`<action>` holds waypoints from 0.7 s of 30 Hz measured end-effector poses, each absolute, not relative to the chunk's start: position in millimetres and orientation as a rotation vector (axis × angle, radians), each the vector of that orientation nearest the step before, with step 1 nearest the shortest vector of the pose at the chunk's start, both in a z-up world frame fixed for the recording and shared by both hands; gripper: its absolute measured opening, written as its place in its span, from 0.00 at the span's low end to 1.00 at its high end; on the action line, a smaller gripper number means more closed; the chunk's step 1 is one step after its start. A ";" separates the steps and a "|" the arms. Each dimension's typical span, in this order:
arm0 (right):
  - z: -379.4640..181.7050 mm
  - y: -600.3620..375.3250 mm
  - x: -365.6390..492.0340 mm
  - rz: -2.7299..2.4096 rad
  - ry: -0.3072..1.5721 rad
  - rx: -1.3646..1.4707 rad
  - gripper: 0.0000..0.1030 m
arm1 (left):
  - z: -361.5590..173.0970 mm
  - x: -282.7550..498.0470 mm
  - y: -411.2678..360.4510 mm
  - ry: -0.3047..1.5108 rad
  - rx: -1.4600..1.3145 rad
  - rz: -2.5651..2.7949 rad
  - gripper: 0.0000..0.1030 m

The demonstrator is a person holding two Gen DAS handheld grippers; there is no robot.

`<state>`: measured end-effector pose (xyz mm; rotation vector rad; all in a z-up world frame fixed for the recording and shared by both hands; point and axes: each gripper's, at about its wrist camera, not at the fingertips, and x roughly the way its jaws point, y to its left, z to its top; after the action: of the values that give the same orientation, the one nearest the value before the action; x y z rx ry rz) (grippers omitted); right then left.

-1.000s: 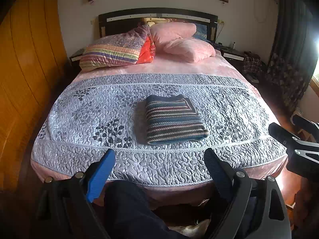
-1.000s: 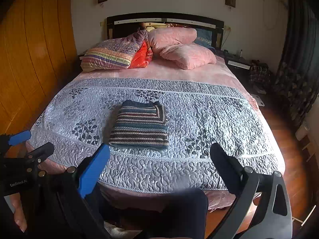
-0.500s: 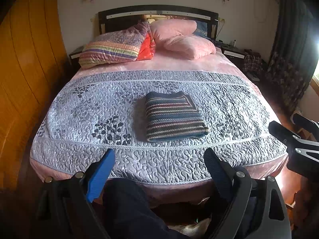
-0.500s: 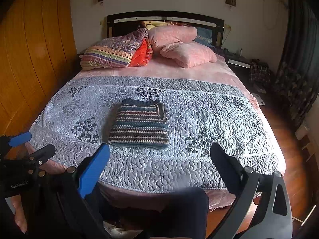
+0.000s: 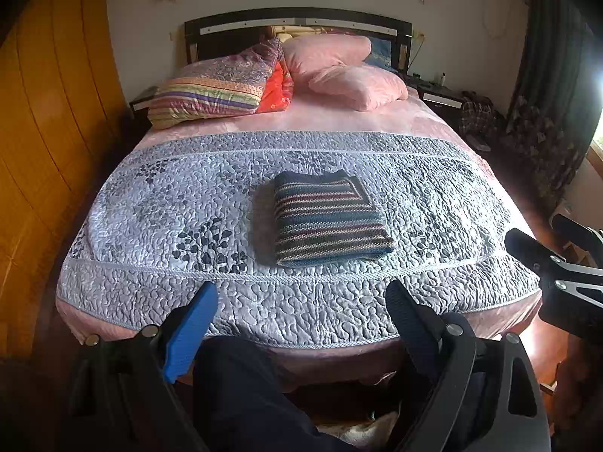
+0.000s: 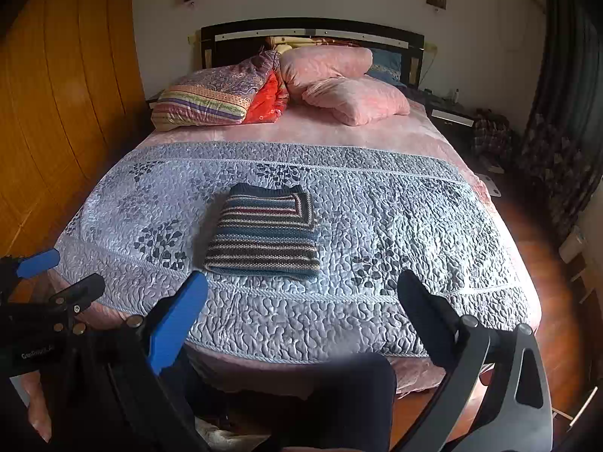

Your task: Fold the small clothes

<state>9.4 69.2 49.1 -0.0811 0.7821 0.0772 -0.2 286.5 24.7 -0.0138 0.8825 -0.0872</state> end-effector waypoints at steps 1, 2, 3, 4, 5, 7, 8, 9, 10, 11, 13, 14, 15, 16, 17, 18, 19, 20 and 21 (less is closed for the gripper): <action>49.0 69.4 9.4 0.077 0.782 -0.081 0.97 | 24.6 -0.2 286.7 0.882 -0.014 -0.088 0.88; 49.1 69.2 9.4 0.077 0.782 -0.081 0.97 | 24.5 0.0 286.7 0.883 -0.013 -0.088 0.88; 48.9 69.4 9.4 0.077 0.781 -0.081 0.97 | 24.3 0.0 286.7 0.884 -0.012 -0.087 0.88; 49.1 69.2 9.6 0.076 0.782 -0.081 0.97 | 24.1 -0.1 286.5 0.885 -0.012 -0.088 0.88; 49.1 69.1 9.5 0.077 0.783 -0.081 0.97 | 24.7 -0.5 286.4 0.882 -0.013 -0.087 0.88; 49.1 69.2 9.2 0.077 0.781 -0.080 0.97 | 24.3 -0.2 286.5 0.882 -0.012 -0.087 0.88; 49.0 69.2 9.4 0.077 0.781 -0.082 0.97 | 24.4 -0.6 286.4 0.883 -0.012 -0.087 0.88; 48.8 69.1 9.6 0.077 0.781 -0.083 0.97 | 23.8 -0.4 286.5 0.884 -0.011 -0.087 0.88; 49.1 68.5 9.6 0.077 0.782 -0.082 0.97 | 23.3 -0.6 286.3 0.884 -0.010 -0.088 0.88; 49.1 68.5 9.6 0.077 0.783 -0.081 0.97 | 22.9 -1.0 286.1 0.885 -0.009 -0.088 0.88; 48.7 68.8 9.6 0.075 0.784 -0.081 0.97 | 22.9 -1.1 286.0 0.884 -0.010 -0.089 0.88; 48.7 68.9 9.6 0.076 0.785 -0.080 0.97 | 22.9 -1.1 286.0 0.884 -0.009 -0.088 0.88; 48.5 69.0 9.5 0.076 0.785 -0.079 0.97 | 22.9 -1.2 285.9 0.884 -0.009 -0.088 0.88; 48.4 68.9 9.5 0.076 0.785 -0.078 0.97 | 22.9 -1.0 285.9 0.884 -0.008 -0.087 0.88; 48.3 69.1 9.7 0.078 0.786 -0.075 0.97 | 22.4 -1.2 286.1 0.884 -0.007 -0.087 0.88; 48.2 69.5 10.0 0.081 0.787 -0.073 0.97 | 22.1 -1.4 286.3 0.884 -0.007 -0.086 0.88; 48.1 69.6 10.6 0.083 0.787 -0.072 0.97 | 21.9 -1.7 286.1 0.883 -0.006 -0.085 0.88; 48.2 70.1 10.7 0.084 0.785 -0.070 0.97 | 21.7 -2.1 286.2 0.883 -0.005 -0.084 0.88; 48.4 69.7 10.7 0.083 0.784 -0.070 0.97 | 21.9 -1.8 286.9 0.882 -0.003 -0.083 0.88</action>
<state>10.7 69.7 48.4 -0.0697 0.7842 0.0832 -1.8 286.9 21.9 -0.0028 0.8825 -0.0830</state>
